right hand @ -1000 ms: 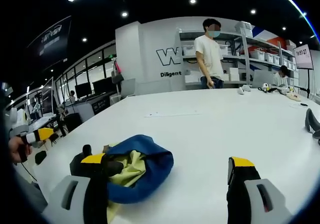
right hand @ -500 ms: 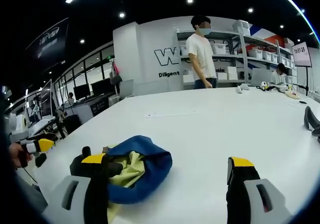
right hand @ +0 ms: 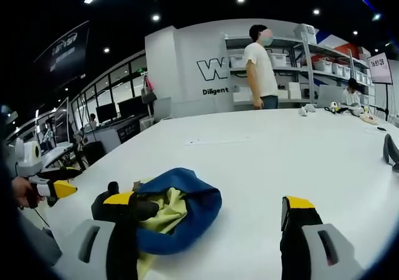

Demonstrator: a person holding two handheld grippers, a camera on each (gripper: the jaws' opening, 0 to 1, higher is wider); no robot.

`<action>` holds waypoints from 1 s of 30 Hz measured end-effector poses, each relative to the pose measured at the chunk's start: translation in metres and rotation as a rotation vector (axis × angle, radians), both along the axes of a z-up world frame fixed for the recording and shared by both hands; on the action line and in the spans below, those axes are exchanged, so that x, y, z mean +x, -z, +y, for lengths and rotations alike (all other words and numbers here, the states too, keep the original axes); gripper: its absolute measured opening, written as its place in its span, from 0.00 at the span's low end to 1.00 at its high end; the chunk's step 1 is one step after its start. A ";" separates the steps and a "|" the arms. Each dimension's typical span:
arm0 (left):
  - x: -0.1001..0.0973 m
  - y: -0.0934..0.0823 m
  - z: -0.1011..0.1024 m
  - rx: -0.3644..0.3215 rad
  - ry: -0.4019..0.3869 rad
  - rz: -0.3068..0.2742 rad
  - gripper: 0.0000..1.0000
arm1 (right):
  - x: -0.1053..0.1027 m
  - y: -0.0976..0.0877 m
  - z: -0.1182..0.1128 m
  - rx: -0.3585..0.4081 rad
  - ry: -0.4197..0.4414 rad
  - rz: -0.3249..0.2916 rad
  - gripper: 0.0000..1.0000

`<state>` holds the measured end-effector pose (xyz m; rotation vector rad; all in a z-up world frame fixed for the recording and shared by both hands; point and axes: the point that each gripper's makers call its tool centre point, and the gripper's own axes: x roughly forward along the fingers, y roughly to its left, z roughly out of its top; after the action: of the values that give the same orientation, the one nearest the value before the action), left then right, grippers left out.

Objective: Fold the garment on the visible template until the final outline fits inside the template.

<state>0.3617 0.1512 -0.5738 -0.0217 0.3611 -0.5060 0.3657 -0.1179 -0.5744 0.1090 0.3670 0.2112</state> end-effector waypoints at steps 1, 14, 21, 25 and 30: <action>0.001 0.000 -0.001 0.005 0.006 -0.001 0.71 | 0.000 0.000 0.000 -0.002 0.000 0.001 0.95; 0.012 0.030 -0.048 0.072 0.228 0.096 0.52 | 0.000 0.002 0.001 -0.006 -0.006 0.012 0.93; 0.009 0.040 -0.058 0.106 0.279 0.121 0.45 | -0.001 0.007 0.003 -0.029 -0.017 0.035 0.91; 0.010 0.043 -0.068 0.087 0.293 0.129 0.31 | -0.001 0.007 0.005 -0.027 -0.022 0.037 0.91; 0.009 0.048 -0.073 0.058 0.274 0.176 0.28 | -0.002 0.010 0.007 -0.020 -0.030 0.048 0.89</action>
<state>0.3706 0.0780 -0.6215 0.0405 0.5547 -0.7669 0.3638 -0.1109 -0.5839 0.0888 0.4181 0.2344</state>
